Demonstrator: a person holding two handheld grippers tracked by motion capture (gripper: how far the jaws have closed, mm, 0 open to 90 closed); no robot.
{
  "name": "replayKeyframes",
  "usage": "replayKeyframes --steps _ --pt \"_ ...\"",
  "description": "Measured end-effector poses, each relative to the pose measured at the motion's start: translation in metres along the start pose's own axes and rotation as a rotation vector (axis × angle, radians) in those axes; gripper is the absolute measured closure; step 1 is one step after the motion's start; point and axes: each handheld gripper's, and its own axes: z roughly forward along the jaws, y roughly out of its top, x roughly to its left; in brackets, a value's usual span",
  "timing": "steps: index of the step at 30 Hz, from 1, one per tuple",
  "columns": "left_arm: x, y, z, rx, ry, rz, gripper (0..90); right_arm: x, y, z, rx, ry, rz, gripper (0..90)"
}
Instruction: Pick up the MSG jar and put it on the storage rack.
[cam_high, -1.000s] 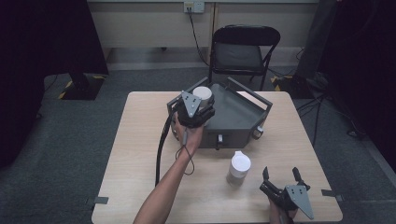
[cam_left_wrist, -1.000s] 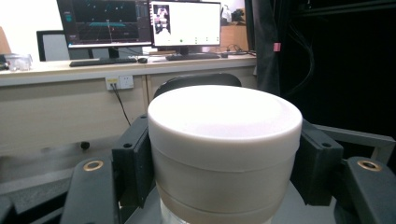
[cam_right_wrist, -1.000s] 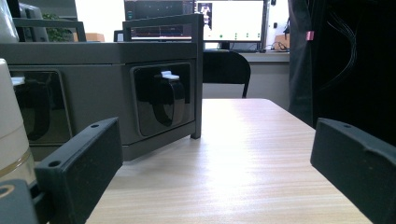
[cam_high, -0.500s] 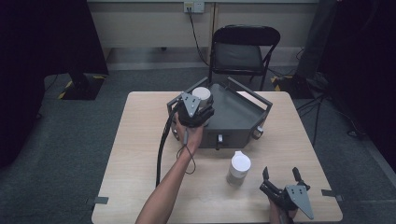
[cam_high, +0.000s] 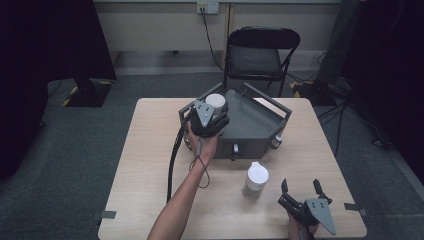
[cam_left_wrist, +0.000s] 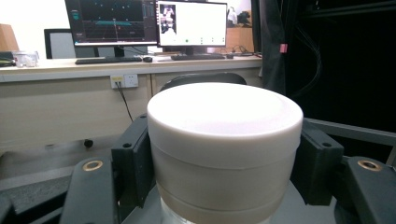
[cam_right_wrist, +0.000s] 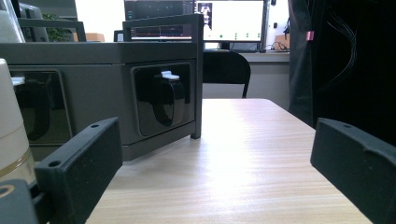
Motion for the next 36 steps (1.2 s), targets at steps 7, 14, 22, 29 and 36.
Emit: replayKeyframes --steps 7,14,22,29,36 --pt "0.002 0.002 0.002 0.011 0.002 -0.053 25.3 0.000 0.000 0.000 0.000 0.000 0.000 1.2" --pt "-0.001 0.006 0.001 -0.015 0.033 -0.086 0.0 0.000 0.000 0.000 0.000 0.000 0.000 1.2" --pt "0.001 0.011 0.001 0.011 0.041 -0.093 0.0 0.000 0.000 0.000 0.000 0.000 0.000 1.2" --pt "0.003 0.010 -0.001 -0.001 0.032 -0.081 0.0 0.000 0.000 0.000 0.000 0.000 0.000 1.2" --pt "0.006 0.013 -0.004 0.003 0.030 -0.088 0.0 0.000 0.000 0.000 0.000 -0.001 0.000 1.2"
